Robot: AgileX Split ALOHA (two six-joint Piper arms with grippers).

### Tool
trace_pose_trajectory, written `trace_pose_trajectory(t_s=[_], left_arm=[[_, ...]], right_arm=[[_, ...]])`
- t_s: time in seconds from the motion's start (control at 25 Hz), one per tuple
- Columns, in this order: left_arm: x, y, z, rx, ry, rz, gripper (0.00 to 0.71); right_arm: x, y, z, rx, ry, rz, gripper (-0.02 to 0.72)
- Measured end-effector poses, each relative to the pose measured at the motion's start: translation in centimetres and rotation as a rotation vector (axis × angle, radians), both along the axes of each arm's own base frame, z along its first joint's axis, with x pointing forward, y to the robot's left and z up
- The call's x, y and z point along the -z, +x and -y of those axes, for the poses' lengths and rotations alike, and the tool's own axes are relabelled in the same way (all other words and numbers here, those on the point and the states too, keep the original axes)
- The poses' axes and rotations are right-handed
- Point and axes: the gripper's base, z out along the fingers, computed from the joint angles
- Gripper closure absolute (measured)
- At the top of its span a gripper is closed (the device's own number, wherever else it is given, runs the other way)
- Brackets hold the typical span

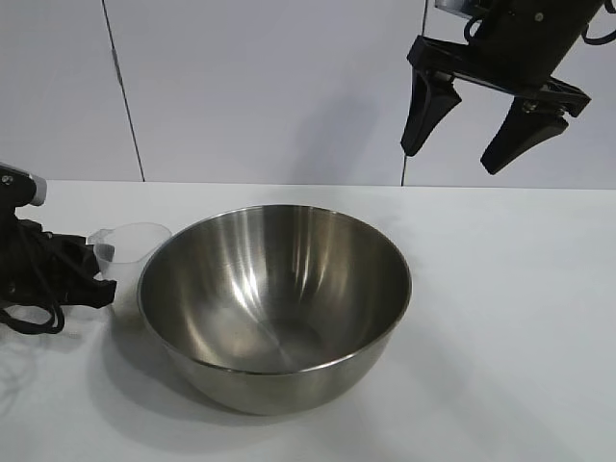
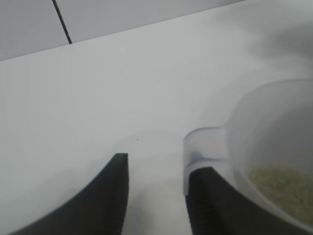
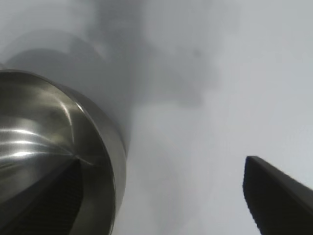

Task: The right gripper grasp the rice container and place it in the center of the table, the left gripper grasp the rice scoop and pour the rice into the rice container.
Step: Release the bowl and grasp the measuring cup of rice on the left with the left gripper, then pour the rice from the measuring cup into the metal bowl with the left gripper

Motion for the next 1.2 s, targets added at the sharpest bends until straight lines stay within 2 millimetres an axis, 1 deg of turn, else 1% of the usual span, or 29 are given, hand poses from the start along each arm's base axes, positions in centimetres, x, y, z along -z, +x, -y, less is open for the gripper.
trace_pose_trajectory(t_s=[0.16,0.24,0.32,0.4,0.64,0.92,1.2], left_arm=[[0.0,0.0,0.1,0.005,0.000,0.002,0.568],[0.0,0.0,0.1,0.005,0.000,0.002,0.630],[0.0,0.0,0.1,0.005,0.000,0.002,0.676],[0.0,0.0,0.0,0.005,0.000,0.002,0.695],[-0.1,0.1,0.1,0.013,0.014,0.011,0.701],[-2.3,0.3,0.4,0.060,0.031,0.087,0.701],[-3.9,0.4,0.6,0.074,0.027,0.137,0.701]], right_arm=[[0.0,0.0,0.0,0.000,0.000,0.000,0.093],[0.0,0.0,0.0,0.000,0.000,0.000,0.093],[0.0,0.0,0.0,0.000,0.000,0.000,0.093],[0.0,0.0,0.0,0.000,0.000,0.000,0.093],[0.0,0.0,0.0,0.000,0.000,0.001,0.093],[0.0,0.0,0.0,0.000,0.000,0.001,0.093],[0.0,0.0,0.0,0.000,0.000,0.001,0.093]])
